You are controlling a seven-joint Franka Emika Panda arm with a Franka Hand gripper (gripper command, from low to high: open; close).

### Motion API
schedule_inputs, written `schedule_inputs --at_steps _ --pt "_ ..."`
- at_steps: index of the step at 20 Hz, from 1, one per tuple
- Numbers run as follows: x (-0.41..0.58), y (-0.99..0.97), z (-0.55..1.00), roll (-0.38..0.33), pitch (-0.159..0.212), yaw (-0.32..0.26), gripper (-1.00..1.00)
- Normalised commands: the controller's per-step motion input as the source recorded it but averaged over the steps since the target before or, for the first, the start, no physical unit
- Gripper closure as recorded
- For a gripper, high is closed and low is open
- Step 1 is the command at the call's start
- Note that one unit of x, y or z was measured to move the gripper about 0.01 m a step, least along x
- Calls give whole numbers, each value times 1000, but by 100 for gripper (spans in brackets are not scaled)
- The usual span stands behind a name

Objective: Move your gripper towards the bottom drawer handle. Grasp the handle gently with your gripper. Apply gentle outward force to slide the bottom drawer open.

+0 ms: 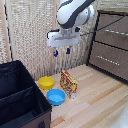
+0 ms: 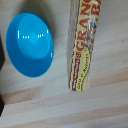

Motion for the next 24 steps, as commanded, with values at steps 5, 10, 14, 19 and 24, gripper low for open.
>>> schedule_inputs --at_steps 5,10,14,19,24 --pt "-118 -85 -8 -270 -59 202 -100" --pt "-170 -180 0 -318 -87 201 -100" --pt "-158 -184 0 -323 -90 197 -100" --pt "-147 -181 0 -326 -85 196 -100" --pt "-134 -177 0 -330 -84 195 -100"
